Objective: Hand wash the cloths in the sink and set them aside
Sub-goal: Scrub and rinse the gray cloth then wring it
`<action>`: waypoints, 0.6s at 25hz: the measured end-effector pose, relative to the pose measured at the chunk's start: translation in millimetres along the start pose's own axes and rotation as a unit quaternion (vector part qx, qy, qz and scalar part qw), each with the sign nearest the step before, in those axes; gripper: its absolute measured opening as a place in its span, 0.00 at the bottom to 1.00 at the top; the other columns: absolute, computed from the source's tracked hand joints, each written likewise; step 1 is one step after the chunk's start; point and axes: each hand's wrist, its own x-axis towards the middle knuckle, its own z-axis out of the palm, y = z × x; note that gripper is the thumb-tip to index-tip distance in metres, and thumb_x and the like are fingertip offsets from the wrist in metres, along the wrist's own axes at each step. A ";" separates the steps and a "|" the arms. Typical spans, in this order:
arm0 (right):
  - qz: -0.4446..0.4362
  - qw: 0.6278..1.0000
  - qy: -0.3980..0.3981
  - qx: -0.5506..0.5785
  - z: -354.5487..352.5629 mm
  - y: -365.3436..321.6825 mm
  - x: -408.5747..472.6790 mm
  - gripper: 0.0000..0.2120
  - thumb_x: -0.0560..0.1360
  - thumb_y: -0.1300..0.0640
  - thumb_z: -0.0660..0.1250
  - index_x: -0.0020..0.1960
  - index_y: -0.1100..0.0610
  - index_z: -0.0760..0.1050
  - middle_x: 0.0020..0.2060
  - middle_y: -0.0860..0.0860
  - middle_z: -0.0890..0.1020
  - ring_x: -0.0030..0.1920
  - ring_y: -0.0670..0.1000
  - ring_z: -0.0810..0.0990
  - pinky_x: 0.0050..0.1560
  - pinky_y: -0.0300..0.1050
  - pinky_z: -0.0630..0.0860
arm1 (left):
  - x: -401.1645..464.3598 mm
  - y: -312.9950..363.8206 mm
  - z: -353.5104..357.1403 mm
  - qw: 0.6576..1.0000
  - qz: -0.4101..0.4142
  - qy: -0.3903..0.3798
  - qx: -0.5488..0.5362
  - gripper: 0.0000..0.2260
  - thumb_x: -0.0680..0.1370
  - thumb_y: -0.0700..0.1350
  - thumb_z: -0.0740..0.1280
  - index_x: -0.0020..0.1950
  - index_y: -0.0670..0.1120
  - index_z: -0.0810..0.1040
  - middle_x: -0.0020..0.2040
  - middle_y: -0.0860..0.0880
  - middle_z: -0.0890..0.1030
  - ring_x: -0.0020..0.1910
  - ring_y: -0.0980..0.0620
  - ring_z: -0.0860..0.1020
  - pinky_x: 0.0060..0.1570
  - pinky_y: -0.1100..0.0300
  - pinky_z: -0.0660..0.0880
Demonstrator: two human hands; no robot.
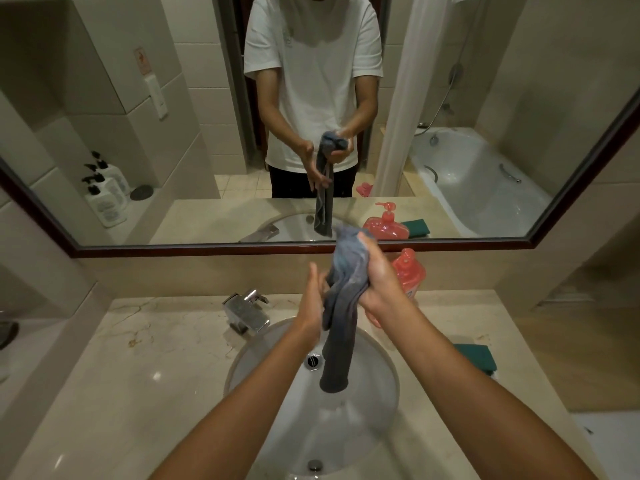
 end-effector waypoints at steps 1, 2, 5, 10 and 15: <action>-0.006 0.999 -0.008 0.036 1.8 -8.4 2.5 0.22 0.78 0.45 0.68 0.64 0.61 0.78 0.51 0.62 0.82 0.44 0.57 0.84 0.48 0.53 0.81 | -0.1 -15.1 -3.1 1.000 -0.020 -0.011 0.002 0.25 0.81 0.66 0.48 0.57 0.53 0.78 0.47 0.58 0.86 0.57 0.60 0.80 0.38 0.69 0.79; -0.013 0.998 -0.017 0.066 4.2 -16.0 4.2 0.22 0.79 0.45 0.67 0.65 0.60 0.77 0.48 0.61 0.82 0.42 0.56 0.84 0.46 0.52 0.80 | 0.3 -28.9 -6.9 0.999 -0.040 -0.018 0.007 0.25 0.80 0.67 0.50 0.57 0.52 0.77 0.50 0.57 0.84 0.58 0.61 0.78 0.40 0.69 0.78; -0.035 0.994 -0.023 0.103 5.0 -28.7 8.7 0.20 0.79 0.44 0.67 0.63 0.58 0.79 0.45 0.58 0.85 0.41 0.55 0.86 0.44 0.50 0.81 | 3.0 -51.9 -17.5 0.997 -0.055 -0.034 0.041 0.27 0.74 0.70 0.56 0.61 0.53 0.77 0.56 0.57 0.80 0.56 0.64 0.80 0.47 0.68 0.77; -0.064 0.997 -0.001 0.041 -13.2 -33.9 11.7 0.28 0.72 0.41 0.70 0.64 0.61 0.77 0.60 0.62 0.80 0.58 0.58 0.81 0.62 0.54 0.77 | 18.5 -55.3 -23.5 0.998 0.064 -0.001 0.012 0.15 0.79 0.53 0.68 0.61 0.45 0.78 0.60 0.42 0.82 0.59 0.46 0.80 0.58 0.55 0.78; -0.027 0.990 0.069 -0.117 -31.6 10.5 5.6 0.24 0.78 0.44 0.69 0.63 0.62 0.77 0.57 0.63 0.83 0.58 0.61 0.83 0.65 0.57 0.76 | 33.0 -19.8 -13.2 0.982 0.050 0.091 -0.159 0.10 0.79 0.50 0.68 0.53 0.44 0.76 0.43 0.43 0.84 0.44 0.48 0.85 0.43 0.54 0.82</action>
